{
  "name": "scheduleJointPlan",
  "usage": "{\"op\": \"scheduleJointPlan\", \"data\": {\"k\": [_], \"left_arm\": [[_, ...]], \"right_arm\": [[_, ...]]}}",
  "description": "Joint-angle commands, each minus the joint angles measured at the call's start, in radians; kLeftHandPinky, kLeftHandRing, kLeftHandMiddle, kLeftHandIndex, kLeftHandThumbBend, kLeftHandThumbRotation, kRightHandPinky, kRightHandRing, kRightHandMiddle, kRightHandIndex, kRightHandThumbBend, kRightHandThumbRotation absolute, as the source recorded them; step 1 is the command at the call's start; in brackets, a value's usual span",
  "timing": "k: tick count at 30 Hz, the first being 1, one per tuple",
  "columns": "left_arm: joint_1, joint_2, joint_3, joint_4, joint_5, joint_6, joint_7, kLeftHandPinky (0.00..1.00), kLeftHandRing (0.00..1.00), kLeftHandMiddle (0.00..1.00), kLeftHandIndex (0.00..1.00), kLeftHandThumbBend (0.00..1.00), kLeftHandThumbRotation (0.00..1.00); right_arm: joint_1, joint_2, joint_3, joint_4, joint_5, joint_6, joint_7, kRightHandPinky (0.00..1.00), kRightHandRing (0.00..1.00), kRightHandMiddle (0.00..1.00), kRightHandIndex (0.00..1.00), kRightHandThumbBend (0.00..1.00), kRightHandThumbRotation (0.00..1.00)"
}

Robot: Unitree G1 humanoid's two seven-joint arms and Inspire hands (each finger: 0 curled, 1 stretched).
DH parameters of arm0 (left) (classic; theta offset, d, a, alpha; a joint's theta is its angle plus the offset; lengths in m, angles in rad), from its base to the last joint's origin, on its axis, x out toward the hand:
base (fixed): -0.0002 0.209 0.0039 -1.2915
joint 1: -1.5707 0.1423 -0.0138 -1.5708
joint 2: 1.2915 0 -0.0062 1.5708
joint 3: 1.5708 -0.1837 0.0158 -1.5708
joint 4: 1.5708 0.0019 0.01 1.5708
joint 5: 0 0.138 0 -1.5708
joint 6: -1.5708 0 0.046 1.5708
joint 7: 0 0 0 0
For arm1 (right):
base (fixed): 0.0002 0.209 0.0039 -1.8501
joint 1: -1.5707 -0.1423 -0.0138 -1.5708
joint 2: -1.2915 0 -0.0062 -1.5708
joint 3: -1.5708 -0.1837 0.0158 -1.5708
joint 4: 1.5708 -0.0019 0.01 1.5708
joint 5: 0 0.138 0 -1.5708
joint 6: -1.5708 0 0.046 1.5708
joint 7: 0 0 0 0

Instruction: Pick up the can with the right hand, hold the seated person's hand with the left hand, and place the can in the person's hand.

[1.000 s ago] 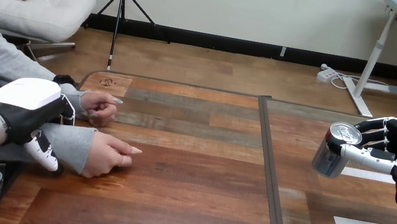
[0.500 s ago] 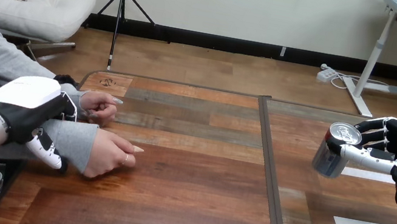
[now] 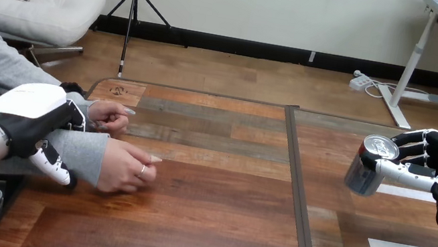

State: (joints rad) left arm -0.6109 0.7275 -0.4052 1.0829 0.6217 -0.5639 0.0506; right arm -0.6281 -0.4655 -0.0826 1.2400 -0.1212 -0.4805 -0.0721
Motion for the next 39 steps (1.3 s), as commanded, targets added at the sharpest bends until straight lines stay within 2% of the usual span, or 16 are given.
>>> {"op": "scheduleJointPlan", "data": {"k": [1,21,35,39], "left_arm": [[-0.05,0.002,0.048,0.001,-0.038,-0.014,0.028,0.21,0.27,0.34,0.37,0.81,0.0],[-0.053,0.012,0.057,-0.012,-0.068,-0.033,0.025,0.19,0.25,0.32,0.35,0.82,0.0],[-0.059,0.02,0.093,-0.048,-0.097,-0.071,0.045,0.18,0.24,0.31,0.34,0.83,0.0],[-0.067,0.021,0.107,-0.055,-0.113,-0.076,0.015,0.18,0.24,0.32,0.34,0.81,0.0]], "right_arm": [[-0.074,-0.006,-0.008,-0.047,0.004,-0.024,-0.014,0.38,0.4,0.44,0.44,0.81,0.0],[-0.07,-0.003,-0.008,-0.048,0.004,-0.028,-0.016,0.4,0.41,0.44,0.44,0.8,0.0],[-0.075,0.005,-0.011,-0.054,0.013,-0.015,-0.006,0.37,0.4,0.44,0.44,0.81,0.0],[-0.077,0.01,-0.01,-0.059,0.013,-0.015,-0.007,0.37,0.4,0.44,0.44,0.81,0.0]]}}
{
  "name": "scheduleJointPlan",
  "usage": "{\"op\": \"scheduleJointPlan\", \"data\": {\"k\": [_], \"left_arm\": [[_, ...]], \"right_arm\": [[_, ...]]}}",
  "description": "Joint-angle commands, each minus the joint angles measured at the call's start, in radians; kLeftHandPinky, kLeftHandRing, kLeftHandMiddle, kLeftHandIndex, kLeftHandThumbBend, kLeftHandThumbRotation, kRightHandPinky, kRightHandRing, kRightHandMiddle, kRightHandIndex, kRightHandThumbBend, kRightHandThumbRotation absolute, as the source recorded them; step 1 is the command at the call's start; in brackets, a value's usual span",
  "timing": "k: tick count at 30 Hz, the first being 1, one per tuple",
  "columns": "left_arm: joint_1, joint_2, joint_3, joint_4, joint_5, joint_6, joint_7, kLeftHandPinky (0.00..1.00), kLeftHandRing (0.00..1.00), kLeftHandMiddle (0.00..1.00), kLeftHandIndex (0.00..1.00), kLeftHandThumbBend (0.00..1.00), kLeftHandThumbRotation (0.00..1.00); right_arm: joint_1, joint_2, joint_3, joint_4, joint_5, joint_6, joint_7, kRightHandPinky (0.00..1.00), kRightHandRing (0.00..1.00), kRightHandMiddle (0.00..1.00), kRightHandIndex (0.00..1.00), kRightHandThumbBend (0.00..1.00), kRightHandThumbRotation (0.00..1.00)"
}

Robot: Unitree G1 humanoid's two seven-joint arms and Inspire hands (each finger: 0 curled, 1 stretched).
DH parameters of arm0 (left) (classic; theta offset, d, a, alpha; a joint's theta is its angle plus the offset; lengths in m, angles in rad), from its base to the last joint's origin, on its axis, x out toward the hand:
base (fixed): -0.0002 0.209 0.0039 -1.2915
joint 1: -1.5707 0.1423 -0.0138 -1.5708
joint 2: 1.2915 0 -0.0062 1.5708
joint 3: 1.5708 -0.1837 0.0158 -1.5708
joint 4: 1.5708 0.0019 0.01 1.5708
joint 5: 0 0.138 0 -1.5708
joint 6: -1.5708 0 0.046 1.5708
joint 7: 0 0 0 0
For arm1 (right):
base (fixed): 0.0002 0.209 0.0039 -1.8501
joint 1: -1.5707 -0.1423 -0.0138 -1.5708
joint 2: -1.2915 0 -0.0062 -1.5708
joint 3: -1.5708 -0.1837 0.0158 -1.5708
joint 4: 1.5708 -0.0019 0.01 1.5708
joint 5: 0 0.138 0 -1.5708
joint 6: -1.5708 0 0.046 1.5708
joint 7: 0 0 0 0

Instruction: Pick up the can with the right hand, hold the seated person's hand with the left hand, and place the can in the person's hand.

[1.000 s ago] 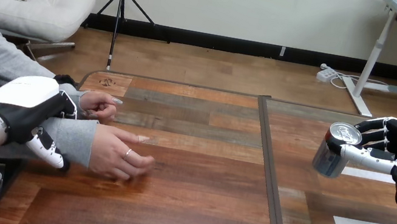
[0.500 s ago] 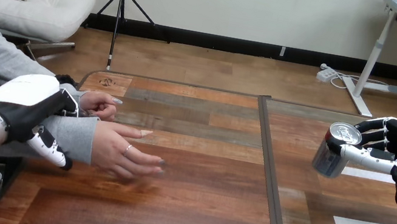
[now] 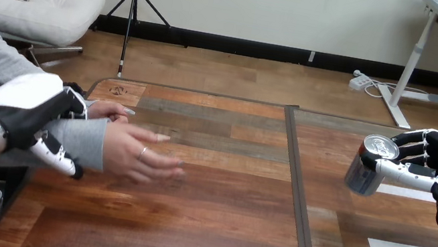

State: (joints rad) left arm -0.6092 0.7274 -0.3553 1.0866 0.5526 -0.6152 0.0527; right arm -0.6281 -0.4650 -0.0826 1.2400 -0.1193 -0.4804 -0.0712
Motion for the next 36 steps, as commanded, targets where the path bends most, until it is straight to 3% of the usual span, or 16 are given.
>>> {"op": "scheduleJointPlan", "data": {"k": [1,9,36], "left_arm": [[-0.071,0.022,0.06,-0.061,-0.045,-0.025,0.009,0.18,0.24,0.32,0.34,0.8,0.0],[-0.076,0.022,0.085,-0.09,-0.068,-0.042,-0.014,0.19,0.25,0.32,0.34,0.76,0.0],[-0.052,-0.008,0.139,-0.224,-0.115,-0.033,-0.055,0.15,0.21,0.28,0.32,0.71,0.0]], "right_arm": [[-0.078,0.01,-0.009,-0.059,0.01,-0.013,-0.009,0.36,0.4,0.43,0.44,0.82,0.0],[-0.082,0.019,-0.008,-0.062,0.013,-0.027,-0.003,0.33,0.36,0.42,0.43,0.82,0.0],[-0.104,0.066,-0.003,-0.083,0.016,-0.066,0.017,0.38,0.4,0.43,0.43,0.82,0.0]]}}
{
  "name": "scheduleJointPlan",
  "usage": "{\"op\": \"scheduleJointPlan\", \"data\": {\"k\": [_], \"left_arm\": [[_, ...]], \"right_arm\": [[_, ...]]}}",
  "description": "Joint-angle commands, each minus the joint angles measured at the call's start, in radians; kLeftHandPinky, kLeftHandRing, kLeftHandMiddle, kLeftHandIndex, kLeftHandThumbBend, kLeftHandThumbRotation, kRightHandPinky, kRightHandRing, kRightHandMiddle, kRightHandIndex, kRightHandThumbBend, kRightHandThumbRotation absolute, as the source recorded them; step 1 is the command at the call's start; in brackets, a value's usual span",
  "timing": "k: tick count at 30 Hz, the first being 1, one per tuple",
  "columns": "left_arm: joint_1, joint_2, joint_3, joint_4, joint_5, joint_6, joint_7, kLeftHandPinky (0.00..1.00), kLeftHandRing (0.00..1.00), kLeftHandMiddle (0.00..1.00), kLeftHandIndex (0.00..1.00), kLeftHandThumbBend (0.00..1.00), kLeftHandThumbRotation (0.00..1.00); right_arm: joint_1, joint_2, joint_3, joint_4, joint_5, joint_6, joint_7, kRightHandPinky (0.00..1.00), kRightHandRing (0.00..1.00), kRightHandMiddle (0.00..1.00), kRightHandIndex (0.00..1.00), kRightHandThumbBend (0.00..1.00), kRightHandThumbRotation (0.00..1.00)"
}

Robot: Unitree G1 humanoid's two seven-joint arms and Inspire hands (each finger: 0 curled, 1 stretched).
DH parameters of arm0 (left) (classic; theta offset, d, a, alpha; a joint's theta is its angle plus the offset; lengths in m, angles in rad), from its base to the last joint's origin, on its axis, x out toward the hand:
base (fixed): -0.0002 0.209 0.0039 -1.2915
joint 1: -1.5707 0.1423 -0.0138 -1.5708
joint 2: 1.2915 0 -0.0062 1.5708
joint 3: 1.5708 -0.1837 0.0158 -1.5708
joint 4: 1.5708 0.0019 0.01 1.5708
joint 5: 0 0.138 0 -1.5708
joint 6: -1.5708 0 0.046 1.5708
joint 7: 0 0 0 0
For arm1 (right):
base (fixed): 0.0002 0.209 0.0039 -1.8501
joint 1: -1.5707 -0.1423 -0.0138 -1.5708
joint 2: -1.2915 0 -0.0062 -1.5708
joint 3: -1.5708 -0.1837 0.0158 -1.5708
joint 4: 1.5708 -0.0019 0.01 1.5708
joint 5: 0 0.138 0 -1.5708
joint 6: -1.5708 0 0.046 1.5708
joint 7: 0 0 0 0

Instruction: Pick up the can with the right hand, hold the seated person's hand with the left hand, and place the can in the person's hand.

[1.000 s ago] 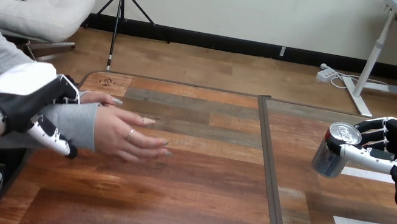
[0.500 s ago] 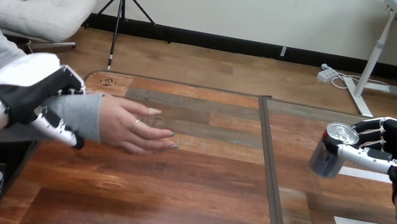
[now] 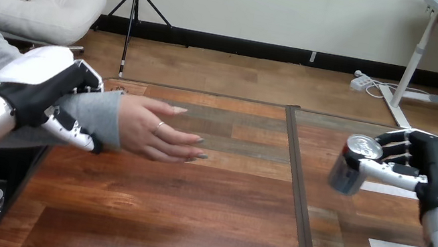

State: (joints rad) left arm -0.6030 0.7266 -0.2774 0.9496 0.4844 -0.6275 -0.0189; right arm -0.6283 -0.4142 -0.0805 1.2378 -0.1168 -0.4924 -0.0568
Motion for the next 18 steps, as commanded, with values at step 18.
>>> {"op": "scheduleJointPlan", "data": {"k": [18], "left_arm": [[-0.031,-0.038,0.066,-0.146,-0.052,-0.004,-0.013,0.14,0.19,0.27,0.32,0.74,0.0]], "right_arm": [[-0.12,0.049,0.009,-0.095,-0.003,-0.083,-0.003,0.36,0.38,0.42,0.43,0.81,0.0]]}}
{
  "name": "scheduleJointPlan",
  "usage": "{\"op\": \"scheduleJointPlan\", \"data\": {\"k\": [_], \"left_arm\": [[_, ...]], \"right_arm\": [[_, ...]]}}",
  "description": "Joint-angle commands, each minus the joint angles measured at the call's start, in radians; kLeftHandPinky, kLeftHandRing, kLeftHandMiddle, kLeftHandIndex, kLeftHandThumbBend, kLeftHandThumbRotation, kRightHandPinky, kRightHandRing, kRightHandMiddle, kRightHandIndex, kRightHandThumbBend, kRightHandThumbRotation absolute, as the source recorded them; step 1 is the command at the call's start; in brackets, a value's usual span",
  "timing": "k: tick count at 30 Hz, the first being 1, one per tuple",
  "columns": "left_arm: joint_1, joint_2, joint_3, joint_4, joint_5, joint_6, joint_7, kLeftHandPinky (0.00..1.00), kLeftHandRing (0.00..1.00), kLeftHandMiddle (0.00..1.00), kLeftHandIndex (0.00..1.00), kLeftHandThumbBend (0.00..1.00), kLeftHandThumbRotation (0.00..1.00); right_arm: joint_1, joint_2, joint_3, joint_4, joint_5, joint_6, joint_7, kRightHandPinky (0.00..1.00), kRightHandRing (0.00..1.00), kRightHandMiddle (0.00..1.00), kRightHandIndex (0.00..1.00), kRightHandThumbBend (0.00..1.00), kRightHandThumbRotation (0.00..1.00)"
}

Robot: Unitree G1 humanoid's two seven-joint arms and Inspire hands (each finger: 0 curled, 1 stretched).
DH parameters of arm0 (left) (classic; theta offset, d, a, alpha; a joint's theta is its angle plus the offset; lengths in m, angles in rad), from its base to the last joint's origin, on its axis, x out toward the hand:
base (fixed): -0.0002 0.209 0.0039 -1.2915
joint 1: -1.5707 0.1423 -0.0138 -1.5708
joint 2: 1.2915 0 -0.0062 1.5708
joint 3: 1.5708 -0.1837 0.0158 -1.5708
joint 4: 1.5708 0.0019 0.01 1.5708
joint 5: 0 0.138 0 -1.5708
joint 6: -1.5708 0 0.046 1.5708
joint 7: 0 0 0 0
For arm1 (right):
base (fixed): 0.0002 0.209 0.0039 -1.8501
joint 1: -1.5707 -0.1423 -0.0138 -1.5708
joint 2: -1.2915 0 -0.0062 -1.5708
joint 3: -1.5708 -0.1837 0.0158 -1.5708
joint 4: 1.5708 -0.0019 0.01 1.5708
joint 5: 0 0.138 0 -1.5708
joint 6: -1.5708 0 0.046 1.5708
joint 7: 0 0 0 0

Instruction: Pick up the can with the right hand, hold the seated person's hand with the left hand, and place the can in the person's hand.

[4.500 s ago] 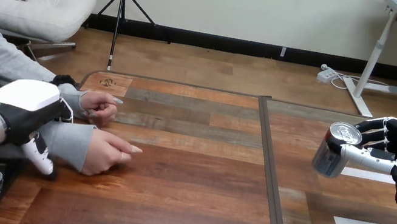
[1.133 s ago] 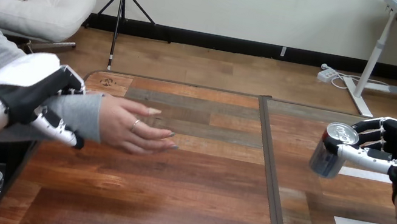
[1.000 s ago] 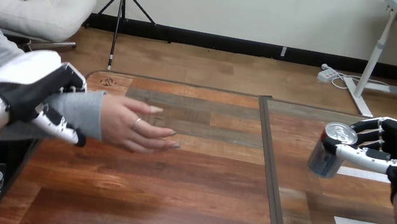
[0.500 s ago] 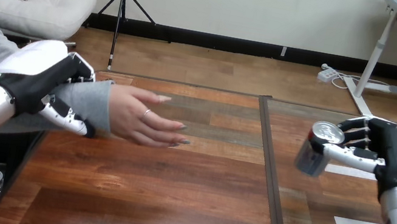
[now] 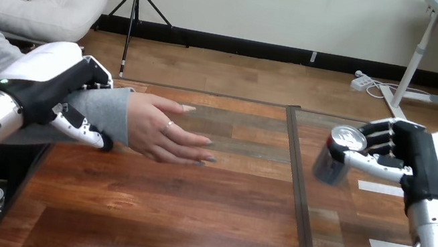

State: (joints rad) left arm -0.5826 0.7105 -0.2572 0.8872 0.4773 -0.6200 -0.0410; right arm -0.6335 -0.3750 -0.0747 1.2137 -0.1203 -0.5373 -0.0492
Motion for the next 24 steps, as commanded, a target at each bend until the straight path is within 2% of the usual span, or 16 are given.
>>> {"op": "scheduleJointPlan", "data": {"k": [1,14,24], "left_arm": [[-0.05,-0.023,0.046,-0.083,-0.046,-0.014,0.007,0.14,0.19,0.27,0.32,0.74,0.0],[-0.038,-0.028,0.039,-0.086,-0.038,-0.015,-0.027,0.14,0.2,0.27,0.32,0.76,0.0],[-0.034,-0.031,0.039,-0.095,-0.047,0.0,-0.084,0.17,0.23,0.31,0.33,0.77,0.0]], "right_arm": [[-0.115,0.012,0.003,-0.073,0.001,-0.036,-0.011,0.36,0.38,0.42,0.43,0.81,0.0],[-0.118,0.03,-0.007,-0.084,0.016,-0.037,0.013,0.34,0.36,0.41,0.43,0.82,0.0],[-0.122,0.038,-0.002,-0.092,0.009,-0.031,0.009,0.33,0.35,0.41,0.43,0.82,0.0]]}}
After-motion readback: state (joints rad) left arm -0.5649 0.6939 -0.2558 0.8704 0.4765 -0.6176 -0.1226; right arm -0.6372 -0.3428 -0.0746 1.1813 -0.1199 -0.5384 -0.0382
